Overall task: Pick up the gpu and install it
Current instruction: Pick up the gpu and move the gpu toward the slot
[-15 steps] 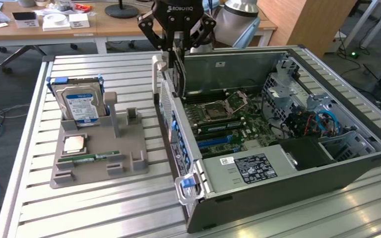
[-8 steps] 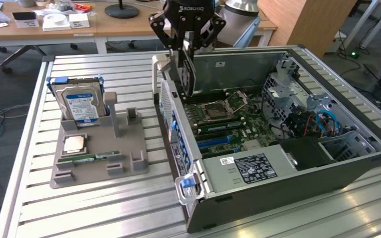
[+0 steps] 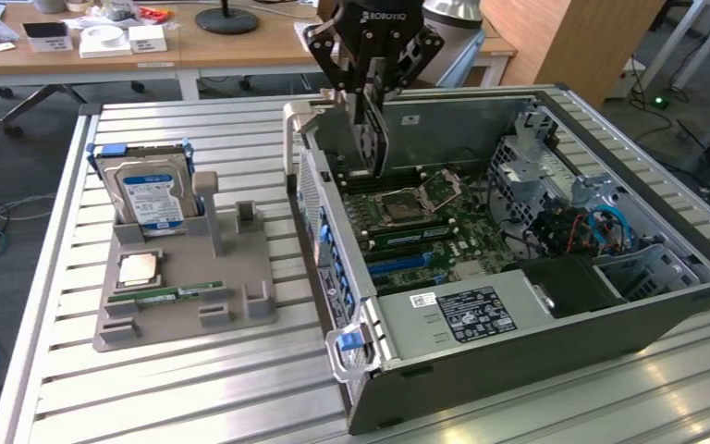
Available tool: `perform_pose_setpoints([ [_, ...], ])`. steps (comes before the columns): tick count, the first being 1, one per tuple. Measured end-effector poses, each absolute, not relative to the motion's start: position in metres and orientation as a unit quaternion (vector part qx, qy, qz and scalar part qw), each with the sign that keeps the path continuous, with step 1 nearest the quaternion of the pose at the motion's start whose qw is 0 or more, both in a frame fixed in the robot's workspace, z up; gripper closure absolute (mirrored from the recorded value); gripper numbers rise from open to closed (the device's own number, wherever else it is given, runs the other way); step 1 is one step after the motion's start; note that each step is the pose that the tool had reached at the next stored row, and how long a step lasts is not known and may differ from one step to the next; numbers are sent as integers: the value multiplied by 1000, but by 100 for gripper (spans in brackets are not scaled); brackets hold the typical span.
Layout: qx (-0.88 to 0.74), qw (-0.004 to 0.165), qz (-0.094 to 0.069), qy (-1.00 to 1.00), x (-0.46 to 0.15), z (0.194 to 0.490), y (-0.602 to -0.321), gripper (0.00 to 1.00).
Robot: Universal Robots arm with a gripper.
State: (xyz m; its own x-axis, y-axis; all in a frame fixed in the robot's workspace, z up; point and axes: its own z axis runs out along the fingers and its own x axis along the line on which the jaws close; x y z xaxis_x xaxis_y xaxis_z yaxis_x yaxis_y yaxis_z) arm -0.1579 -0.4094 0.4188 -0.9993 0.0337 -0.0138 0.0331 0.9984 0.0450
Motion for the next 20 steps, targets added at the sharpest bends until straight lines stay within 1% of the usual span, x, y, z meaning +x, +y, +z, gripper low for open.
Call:
perform_pose_setpoints([
  [20,17,7,22,1000,-115,419,-409,74],
])
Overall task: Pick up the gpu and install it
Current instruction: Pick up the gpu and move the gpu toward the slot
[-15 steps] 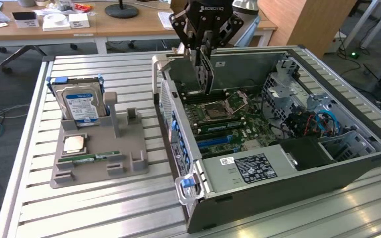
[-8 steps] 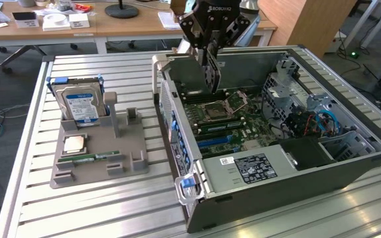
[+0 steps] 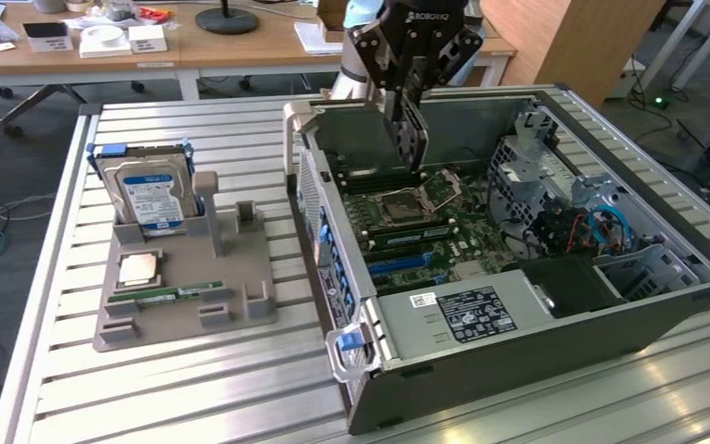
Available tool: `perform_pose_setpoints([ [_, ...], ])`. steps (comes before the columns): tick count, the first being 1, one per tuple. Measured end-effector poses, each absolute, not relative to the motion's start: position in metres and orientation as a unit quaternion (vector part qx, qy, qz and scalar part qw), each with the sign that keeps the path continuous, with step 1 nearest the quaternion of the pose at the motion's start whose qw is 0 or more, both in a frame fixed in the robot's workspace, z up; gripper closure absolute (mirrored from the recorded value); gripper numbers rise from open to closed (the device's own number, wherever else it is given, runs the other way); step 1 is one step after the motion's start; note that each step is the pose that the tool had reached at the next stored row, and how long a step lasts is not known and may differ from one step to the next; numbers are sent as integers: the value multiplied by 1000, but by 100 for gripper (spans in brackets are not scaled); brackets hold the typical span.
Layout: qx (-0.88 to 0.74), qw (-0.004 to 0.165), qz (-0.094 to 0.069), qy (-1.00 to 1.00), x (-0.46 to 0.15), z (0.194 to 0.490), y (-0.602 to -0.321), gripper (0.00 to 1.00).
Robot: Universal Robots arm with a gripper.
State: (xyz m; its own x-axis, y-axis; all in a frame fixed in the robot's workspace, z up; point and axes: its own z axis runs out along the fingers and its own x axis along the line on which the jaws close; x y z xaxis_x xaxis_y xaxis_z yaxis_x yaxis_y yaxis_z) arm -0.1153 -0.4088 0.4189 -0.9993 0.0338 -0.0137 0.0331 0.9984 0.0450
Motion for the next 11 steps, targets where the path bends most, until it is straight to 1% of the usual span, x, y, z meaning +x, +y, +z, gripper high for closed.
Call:
perform_pose_setpoints([
  [11,17,7,22,1000,-92,419,-408,74],
])
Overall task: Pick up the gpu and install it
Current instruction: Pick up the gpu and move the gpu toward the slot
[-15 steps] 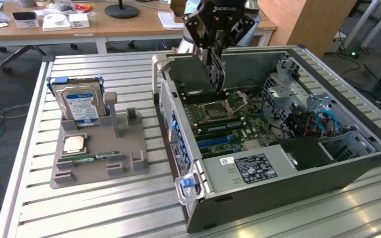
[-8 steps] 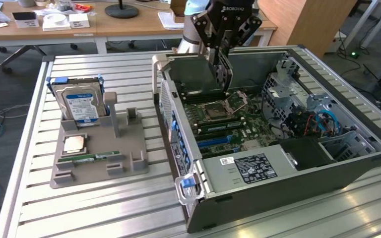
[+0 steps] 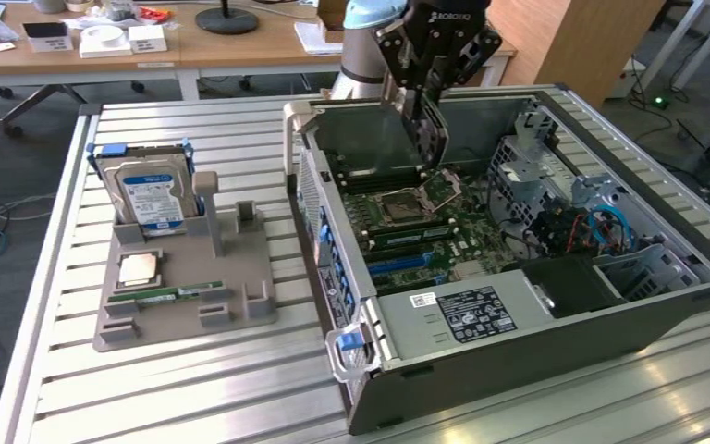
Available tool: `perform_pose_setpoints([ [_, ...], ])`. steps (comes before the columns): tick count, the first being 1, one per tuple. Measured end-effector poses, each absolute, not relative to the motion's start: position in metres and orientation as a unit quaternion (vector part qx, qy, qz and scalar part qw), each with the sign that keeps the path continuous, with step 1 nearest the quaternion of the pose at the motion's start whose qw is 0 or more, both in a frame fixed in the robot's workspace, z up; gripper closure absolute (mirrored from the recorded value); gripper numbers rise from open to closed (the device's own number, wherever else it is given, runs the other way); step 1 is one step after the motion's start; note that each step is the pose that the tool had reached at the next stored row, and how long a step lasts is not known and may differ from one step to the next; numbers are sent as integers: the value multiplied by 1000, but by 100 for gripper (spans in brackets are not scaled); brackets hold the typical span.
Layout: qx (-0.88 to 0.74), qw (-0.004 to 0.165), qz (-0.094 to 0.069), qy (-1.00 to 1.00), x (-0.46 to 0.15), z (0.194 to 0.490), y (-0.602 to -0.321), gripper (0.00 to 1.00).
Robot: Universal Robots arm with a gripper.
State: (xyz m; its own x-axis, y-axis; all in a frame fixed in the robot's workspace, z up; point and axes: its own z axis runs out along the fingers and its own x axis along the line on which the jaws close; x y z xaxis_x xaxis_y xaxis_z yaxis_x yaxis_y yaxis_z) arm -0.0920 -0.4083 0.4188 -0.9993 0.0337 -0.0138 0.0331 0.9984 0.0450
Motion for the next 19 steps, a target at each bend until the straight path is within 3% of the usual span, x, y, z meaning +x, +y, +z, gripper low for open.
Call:
perform_pose_setpoints([
  [19,17,7,22,1000,-48,419,-407,74],
])
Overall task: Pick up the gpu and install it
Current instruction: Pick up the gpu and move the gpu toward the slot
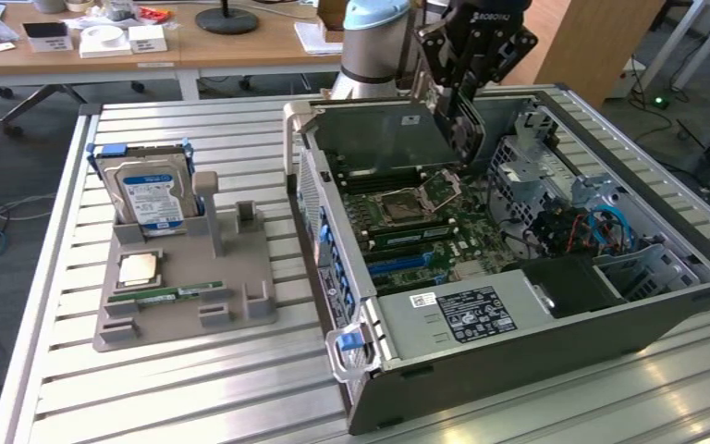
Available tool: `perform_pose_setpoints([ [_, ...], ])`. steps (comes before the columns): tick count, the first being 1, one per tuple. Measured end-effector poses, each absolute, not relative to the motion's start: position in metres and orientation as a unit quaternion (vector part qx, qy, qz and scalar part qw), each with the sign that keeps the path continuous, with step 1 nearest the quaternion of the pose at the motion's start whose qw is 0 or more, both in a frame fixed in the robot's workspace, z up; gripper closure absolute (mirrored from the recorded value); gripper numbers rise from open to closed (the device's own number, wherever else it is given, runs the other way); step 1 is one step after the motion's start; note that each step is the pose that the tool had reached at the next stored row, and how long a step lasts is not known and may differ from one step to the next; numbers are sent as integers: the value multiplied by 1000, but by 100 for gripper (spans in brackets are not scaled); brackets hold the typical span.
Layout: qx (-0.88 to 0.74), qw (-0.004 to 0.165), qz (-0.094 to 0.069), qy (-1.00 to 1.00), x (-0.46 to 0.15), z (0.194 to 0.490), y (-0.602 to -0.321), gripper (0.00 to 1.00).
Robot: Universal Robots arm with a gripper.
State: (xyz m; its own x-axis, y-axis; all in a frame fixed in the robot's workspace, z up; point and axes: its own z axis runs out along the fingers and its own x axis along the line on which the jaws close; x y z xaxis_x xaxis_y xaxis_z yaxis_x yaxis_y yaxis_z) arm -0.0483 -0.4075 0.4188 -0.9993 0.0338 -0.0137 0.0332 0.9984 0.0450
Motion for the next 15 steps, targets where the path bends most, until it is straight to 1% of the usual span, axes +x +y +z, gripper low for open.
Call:
perform_pose_setpoints([
  [15,17,7,22,1000,-17,419,-406,74],
])
